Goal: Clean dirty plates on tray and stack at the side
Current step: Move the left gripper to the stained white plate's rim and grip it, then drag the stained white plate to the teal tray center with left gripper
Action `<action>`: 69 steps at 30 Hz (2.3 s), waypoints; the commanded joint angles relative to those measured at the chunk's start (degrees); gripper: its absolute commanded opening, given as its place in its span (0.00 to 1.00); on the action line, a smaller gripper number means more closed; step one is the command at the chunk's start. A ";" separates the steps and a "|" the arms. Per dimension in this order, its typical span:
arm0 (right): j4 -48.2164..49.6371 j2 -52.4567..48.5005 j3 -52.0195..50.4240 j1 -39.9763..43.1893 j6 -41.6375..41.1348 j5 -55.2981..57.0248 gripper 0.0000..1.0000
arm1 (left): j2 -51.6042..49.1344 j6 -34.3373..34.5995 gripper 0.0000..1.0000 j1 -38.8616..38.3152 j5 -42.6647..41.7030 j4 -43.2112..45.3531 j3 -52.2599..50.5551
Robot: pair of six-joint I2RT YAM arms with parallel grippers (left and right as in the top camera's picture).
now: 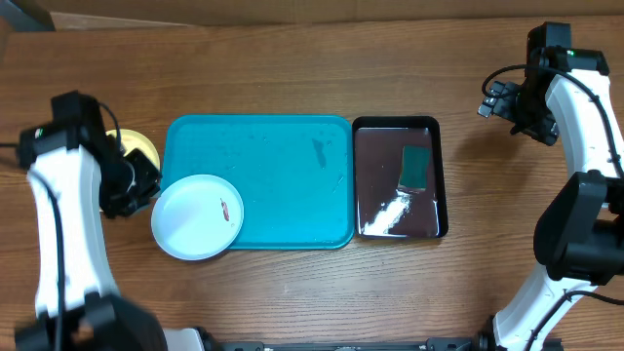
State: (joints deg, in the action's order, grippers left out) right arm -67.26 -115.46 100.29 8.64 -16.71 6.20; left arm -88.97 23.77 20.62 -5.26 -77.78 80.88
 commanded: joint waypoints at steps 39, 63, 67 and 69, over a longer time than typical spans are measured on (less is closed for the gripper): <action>0.15 0.48 0.76 0.11 -0.24 0.20 1.00 | -7.15 5.44 0.30 -0.02 10.10 21.31 -24.96; 0.15 0.48 0.76 0.11 -0.24 0.20 1.00 | -7.45 -7.52 0.04 -7.06 -12.31 37.05 -23.12; 0.15 0.48 0.76 0.11 -0.24 0.20 1.00 | -7.45 -7.48 0.04 -11.82 -11.04 41.92 -23.12; 0.15 0.48 0.76 0.11 -0.24 0.20 1.00 | -7.45 -7.45 0.05 -14.03 -9.01 43.93 -23.12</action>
State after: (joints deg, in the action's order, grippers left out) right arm -67.26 -115.46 100.29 8.64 -16.67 6.20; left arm -96.07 17.76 9.61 -15.18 -35.55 56.64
